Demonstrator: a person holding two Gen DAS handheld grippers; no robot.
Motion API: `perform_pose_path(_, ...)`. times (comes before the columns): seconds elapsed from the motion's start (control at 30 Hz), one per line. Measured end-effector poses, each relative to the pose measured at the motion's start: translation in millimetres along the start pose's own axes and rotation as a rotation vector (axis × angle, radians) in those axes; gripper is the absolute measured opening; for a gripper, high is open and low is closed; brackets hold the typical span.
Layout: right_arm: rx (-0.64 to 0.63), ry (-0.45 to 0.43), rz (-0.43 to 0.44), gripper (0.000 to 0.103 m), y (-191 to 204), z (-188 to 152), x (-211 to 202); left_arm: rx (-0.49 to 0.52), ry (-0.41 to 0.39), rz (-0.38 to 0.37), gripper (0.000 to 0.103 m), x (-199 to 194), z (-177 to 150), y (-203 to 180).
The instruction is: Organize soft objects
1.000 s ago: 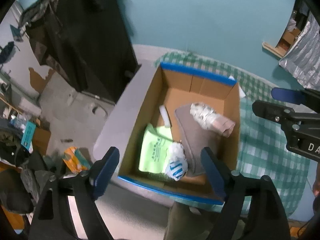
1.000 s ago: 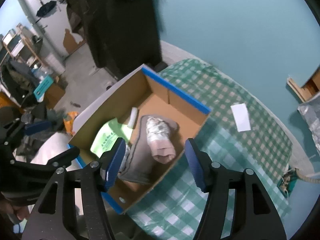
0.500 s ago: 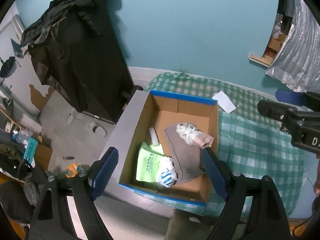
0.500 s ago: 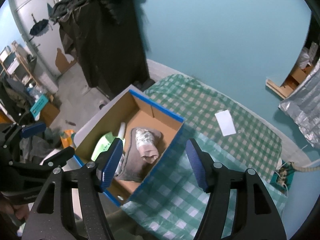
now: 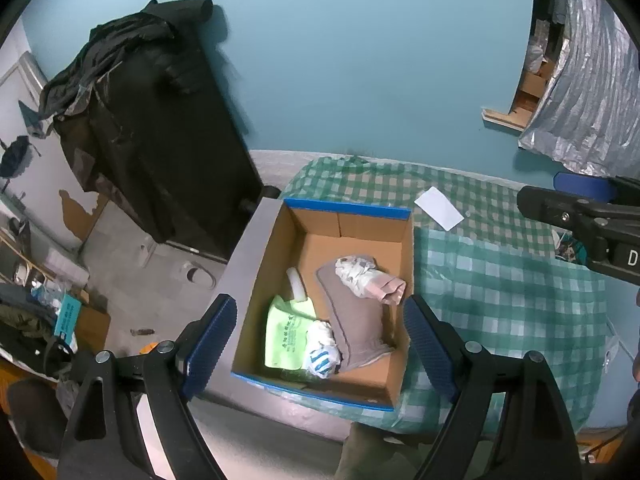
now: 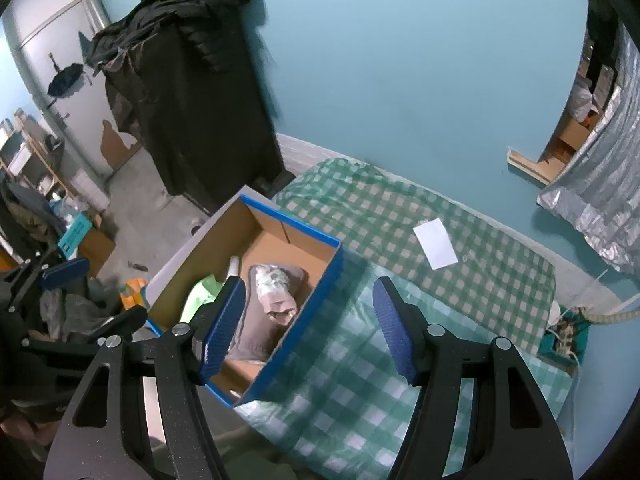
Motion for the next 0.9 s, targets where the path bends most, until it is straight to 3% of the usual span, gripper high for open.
perform_pose_path(0.9,0.015,0.019,0.021,0.066,-19,-10,-5,-0.011,0.032,0.007,0.087,3,-5,-27)
Point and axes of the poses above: each gripper's, at about its wrist camera, not at the fingertips, and x roughly the way its jaws point, y to its left, z to its top, the point moved 8 cm from there along x, roughly the way its jaws point, and after that the axes turned 9 degrees about y, right-handed, at the moved point
